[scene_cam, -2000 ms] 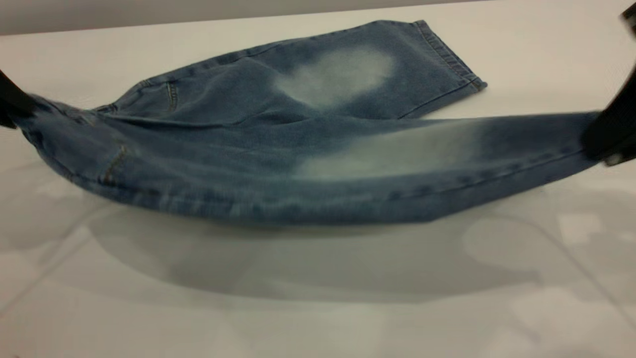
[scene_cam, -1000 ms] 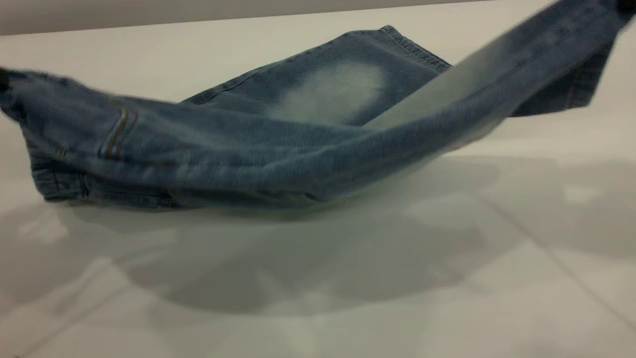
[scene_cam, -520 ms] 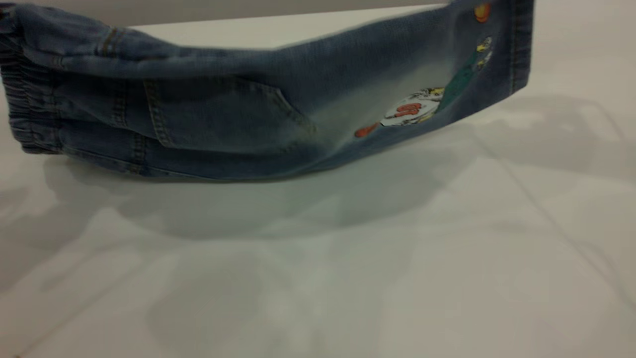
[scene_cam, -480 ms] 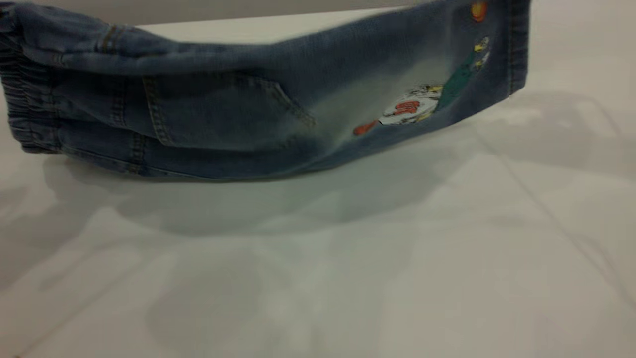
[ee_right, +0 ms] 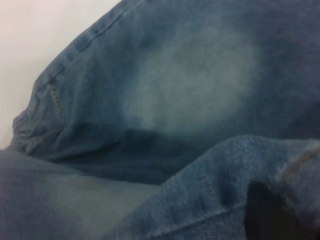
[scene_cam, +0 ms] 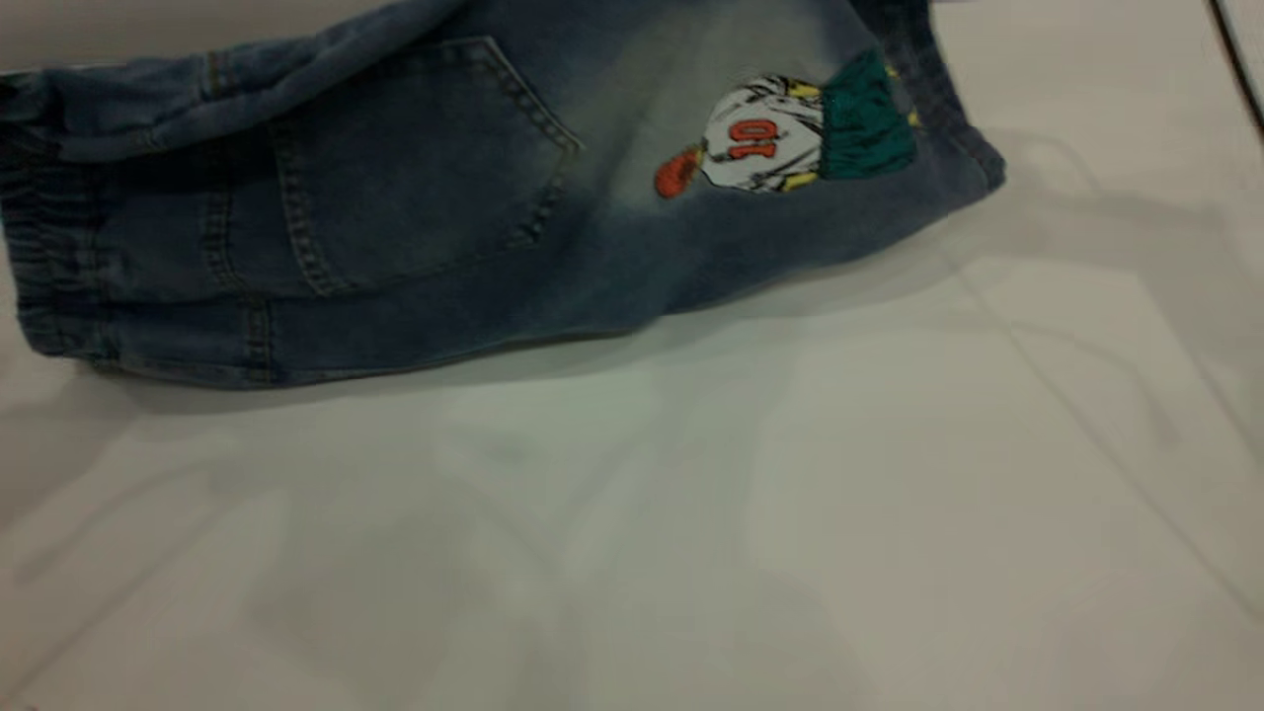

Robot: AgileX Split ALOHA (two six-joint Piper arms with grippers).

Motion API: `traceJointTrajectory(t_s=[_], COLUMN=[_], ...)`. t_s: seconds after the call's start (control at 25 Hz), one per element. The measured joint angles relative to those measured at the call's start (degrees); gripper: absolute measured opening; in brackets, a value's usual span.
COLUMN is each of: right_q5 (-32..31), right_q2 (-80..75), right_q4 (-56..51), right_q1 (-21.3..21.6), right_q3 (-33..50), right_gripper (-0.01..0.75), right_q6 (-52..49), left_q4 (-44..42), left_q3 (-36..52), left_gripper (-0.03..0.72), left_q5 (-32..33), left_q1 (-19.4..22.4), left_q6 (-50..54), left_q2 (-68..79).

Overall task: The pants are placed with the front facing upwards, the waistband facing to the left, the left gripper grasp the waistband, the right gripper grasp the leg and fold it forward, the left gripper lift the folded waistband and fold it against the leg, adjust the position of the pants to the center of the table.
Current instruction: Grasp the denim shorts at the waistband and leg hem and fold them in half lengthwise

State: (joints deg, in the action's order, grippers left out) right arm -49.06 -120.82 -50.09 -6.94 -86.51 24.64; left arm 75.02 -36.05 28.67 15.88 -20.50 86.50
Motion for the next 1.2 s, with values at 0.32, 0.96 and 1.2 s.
traceJointTrajectory(t_s=[0.32, 0.96, 1.2], right_q5=[0.02, 0.92, 0.92], right_q2=[-6.74, -7.48, -7.43], right_q4=[-0.35, 0.21, 0.08], right_q1=[-1.60, -1.64, -1.64], right_q3=[-8.13, -8.38, -8.38], right_gripper=[0.024, 0.027, 0.041], right_q6=[-1.07, 1.02, 1.02], left_q4=[11.09, 25.09, 25.03], left_q3=[-0.06, -0.06, -0.06], left_gripper=[0.104, 0.296, 0.468], left_q5=[-7.93, -10.79, -9.95], left_q1=[0.00, 0.00, 0.00], left_q6=[-9.10, -33.14, -38.45], left_q2=[3.32, 4.43, 4.43])
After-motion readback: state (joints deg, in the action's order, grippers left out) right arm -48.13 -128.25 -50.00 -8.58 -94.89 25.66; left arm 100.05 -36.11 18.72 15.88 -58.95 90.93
